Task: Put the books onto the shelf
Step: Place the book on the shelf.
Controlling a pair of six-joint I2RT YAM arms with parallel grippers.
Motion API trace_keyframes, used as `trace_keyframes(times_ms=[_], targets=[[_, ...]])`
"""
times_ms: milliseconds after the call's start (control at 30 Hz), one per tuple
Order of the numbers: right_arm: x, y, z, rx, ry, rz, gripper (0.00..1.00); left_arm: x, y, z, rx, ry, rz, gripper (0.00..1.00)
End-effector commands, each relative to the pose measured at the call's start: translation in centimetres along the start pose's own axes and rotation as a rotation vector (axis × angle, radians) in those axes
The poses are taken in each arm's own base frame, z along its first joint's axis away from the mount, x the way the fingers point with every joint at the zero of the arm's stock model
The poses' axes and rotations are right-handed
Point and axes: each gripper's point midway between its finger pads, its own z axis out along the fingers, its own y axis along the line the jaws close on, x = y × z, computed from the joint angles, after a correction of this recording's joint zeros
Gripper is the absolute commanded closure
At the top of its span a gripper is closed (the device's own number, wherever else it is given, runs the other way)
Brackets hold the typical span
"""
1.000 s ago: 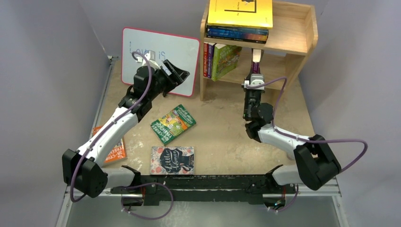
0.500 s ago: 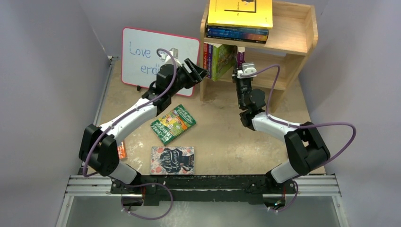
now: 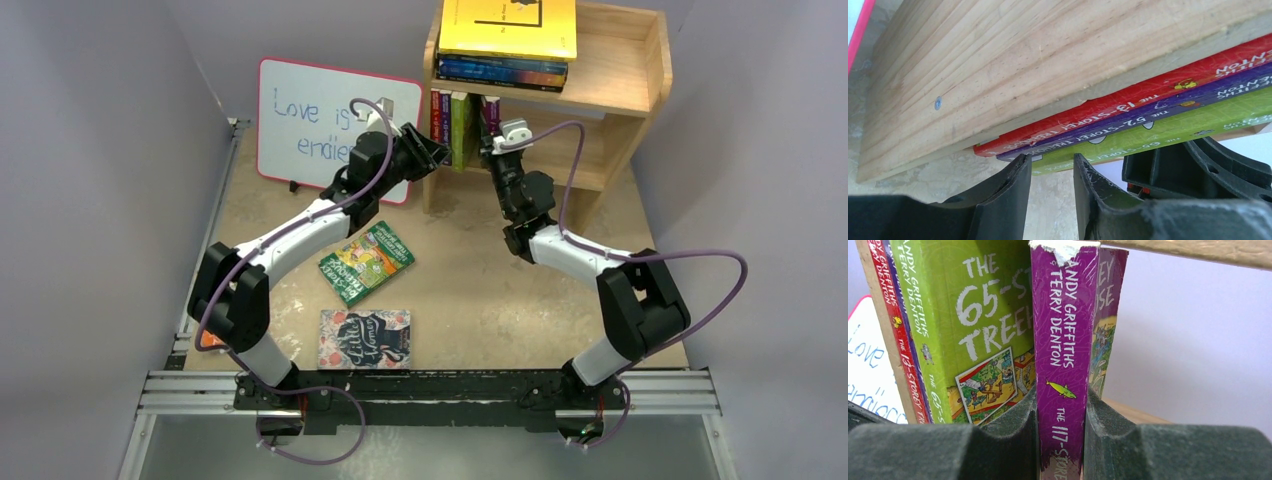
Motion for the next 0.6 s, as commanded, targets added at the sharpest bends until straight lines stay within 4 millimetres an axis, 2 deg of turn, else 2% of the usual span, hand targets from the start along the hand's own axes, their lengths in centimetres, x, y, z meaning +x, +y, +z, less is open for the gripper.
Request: trace_keyframes(times_ms=[0, 67, 267, 367, 567], targets=[[-4.5, 3.1, 0.9, -0.131, -0.116, 0.147, 0.93, -2.5, -3.4, 0.3, 0.091, -0.085, -0.003, 0.66], [-4.6, 3.3, 0.7, -0.137, -0.11, 0.187, 0.82, -2.6, -3.4, 0.3, 0.09, -0.086, -0.002, 0.67], [-4.6, 3.8, 0.4, -0.15, -0.031, 0.305, 0.69, -2.4, -3.5, 0.3, 0.094, -0.078, -0.012, 0.67], [-4.6, 3.7, 0.3, -0.145, -0.012, 0.314, 0.56, -2.1, -3.2, 0.2, 0.081, -0.069, -0.014, 0.61], [-5.0, 3.3, -0.6, -0.141, 0.008, 0.321, 0.53, -1.9, -2.7, 0.1, 0.056, -0.059, -0.007, 0.58]])
